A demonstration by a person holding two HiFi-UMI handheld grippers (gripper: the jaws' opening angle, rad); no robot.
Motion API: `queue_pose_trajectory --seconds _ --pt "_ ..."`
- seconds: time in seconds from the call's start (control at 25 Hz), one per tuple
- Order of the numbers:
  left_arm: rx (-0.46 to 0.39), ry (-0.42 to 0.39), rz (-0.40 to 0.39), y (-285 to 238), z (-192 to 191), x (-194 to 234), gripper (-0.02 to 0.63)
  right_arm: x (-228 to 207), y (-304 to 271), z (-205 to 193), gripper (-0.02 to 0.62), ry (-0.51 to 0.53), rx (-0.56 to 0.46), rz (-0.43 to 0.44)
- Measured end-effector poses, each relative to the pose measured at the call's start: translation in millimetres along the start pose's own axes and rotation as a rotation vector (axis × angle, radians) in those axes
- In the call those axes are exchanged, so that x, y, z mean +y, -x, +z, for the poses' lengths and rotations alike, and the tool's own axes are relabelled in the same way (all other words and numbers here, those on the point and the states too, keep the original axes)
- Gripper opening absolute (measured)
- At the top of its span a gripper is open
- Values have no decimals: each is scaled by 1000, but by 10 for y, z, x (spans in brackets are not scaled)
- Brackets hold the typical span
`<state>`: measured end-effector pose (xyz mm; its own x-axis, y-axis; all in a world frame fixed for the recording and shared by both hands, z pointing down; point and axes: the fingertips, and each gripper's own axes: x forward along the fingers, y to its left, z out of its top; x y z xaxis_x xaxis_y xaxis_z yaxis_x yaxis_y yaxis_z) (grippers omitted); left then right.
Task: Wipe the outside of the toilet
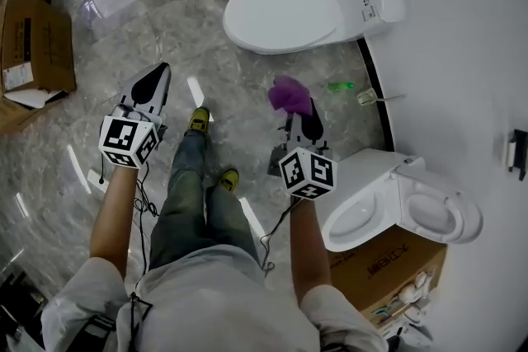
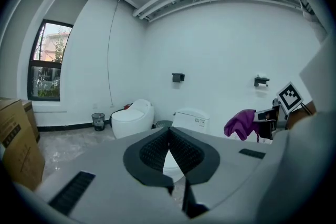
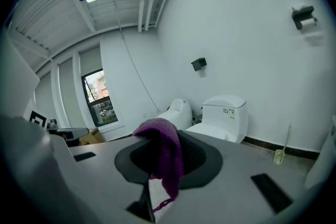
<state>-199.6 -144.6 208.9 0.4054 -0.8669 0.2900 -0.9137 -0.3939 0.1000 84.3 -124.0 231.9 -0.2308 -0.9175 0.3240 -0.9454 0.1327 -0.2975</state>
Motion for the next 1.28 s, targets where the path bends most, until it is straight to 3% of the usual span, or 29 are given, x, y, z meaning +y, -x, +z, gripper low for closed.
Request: queue_pose_trajectory --seconds 0.36,0.44,0.52,0.68,1.28 --pt "43 13 2 -750 -1061 373 14 -372 -1004 -1021 86 -46 51 -12" --pt "52 15 0 -890 -1287 445 14 -383 -1180 -1197 86 -5 66 -5" --pt "57 17 -2 -1025 -1495 503 14 -375 -1347 -1357 87 37 78 9" --pt "61 -1 -10 -1274 -1883 590 14 -418 -1650 -1701 86 -29 68 36" --pt "23 -52 3 -1841 -3268 954 14 -510 -2605 -2983 86 -28 50 164"
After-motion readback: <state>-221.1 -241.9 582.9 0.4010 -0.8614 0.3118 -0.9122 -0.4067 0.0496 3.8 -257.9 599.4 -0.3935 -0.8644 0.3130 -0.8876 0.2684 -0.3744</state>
